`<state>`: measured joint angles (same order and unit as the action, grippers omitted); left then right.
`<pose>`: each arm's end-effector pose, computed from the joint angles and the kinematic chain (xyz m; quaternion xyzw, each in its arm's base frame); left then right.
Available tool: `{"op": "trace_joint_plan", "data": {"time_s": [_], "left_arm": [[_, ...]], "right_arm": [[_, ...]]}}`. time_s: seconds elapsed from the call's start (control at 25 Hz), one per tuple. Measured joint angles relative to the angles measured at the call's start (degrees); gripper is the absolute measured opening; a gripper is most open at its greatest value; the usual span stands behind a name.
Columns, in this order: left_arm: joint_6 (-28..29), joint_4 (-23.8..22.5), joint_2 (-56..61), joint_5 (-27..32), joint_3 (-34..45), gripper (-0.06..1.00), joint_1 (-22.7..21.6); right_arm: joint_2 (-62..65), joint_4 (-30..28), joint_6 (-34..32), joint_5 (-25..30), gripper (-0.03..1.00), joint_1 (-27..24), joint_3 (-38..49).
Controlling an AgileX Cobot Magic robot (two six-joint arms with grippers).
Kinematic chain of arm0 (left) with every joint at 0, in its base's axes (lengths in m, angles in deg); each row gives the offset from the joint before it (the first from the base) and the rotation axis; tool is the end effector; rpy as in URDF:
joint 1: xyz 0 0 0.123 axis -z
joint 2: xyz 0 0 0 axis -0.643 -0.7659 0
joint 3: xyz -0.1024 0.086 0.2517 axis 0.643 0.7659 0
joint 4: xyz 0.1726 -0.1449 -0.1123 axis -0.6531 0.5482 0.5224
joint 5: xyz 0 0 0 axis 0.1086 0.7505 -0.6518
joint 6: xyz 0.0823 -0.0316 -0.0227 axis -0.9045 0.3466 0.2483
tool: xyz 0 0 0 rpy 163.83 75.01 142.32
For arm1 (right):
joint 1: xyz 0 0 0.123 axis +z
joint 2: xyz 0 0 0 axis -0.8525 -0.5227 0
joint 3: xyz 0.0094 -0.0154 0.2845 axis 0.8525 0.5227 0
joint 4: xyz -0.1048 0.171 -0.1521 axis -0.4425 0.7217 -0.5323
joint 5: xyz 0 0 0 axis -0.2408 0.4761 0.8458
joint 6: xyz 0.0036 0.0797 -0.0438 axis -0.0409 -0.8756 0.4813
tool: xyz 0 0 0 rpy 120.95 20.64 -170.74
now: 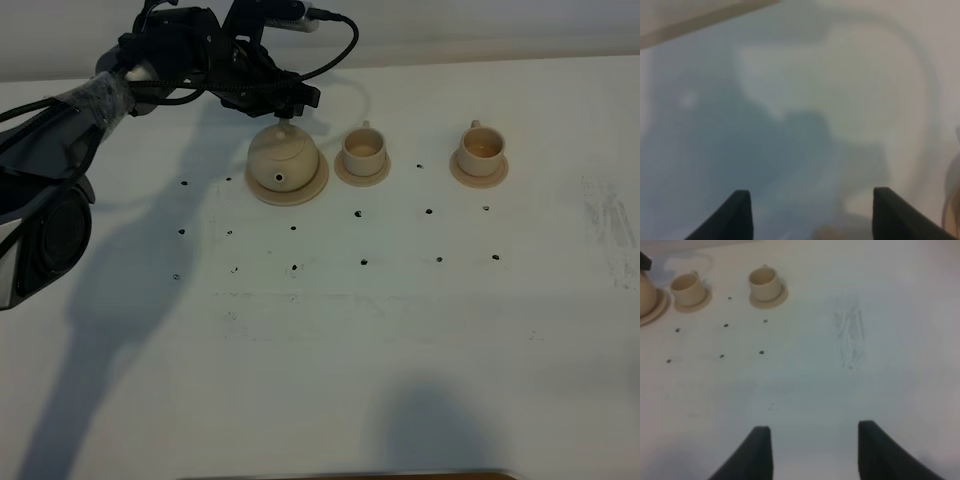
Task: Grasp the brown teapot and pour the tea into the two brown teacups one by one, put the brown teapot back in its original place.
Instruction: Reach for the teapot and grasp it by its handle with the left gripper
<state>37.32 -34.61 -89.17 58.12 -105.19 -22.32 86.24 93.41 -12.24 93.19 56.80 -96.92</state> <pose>0.5269 -0.1820 0.1474 0.1407 0.9215 -0.1327 0.3368 -0.0108 0.0088 0.2796 0.0367 0.8567 0.0606 0.5109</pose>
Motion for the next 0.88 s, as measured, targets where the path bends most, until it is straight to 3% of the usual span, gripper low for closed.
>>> {"op": "trace_joint_plan", "data": {"time_s": [0.88], "left_arm": [[-3.3,-5.4,0.0,1.9,-0.1,0.50,-0.2]], "right_arm": [[0.0,0.1,0.0,0.0,0.41,0.0,0.0]]}}
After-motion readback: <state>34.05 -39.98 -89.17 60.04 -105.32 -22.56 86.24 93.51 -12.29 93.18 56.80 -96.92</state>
